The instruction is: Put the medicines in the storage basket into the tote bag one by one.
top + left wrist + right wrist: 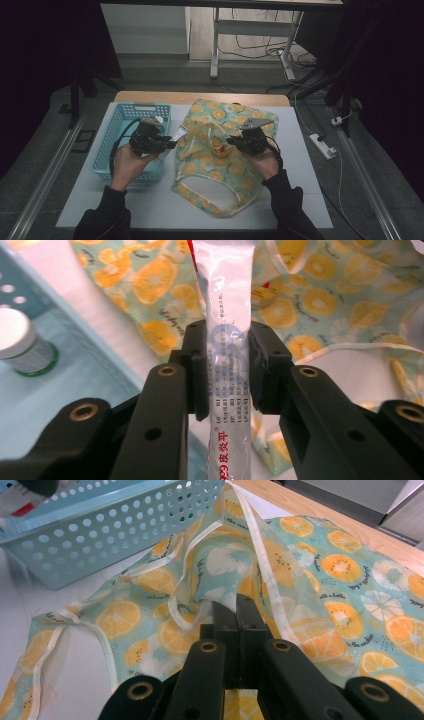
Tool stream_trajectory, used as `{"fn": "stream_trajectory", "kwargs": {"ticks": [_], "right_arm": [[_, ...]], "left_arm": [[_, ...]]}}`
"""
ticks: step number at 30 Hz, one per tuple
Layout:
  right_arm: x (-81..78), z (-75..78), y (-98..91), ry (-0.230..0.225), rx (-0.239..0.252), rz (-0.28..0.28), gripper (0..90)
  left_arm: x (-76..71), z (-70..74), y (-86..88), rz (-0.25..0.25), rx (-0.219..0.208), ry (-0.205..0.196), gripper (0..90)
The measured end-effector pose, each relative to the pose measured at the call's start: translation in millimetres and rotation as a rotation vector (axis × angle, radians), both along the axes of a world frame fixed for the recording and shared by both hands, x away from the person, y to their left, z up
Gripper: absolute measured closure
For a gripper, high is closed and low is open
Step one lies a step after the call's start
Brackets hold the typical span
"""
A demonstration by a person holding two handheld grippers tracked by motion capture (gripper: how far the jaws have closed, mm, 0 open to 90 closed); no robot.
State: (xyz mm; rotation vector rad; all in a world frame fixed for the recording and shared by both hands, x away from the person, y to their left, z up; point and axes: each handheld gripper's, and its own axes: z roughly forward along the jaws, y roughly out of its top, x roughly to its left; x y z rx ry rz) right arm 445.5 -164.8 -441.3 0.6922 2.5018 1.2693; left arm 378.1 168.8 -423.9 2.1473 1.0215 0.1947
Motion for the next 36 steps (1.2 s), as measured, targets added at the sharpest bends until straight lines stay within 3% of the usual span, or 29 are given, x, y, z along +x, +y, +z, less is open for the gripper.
{"fn": "stream_trajectory", "kwargs": {"ticks": [15, 22, 36], "right_arm": [[-0.1, 2.0, -0.9, -0.004, 0.009, -0.002, 90.0], [-0.4, 2.9, -1.1, -0.005, 0.012, -0.005, 90.0], [-2.4, 3.3, 2.1, -0.010, 0.010, 0.002, 90.0]], "left_arm": [[-7.7, -12.4, -34.0, -0.120, -0.003, 0.042, 71.9], [-8.4, -21.7, -52.5, -0.161, 0.018, 0.057, 71.9], [-0.6, -41.5, -81.9, -0.189, 0.048, 0.063, 71.8]]}}
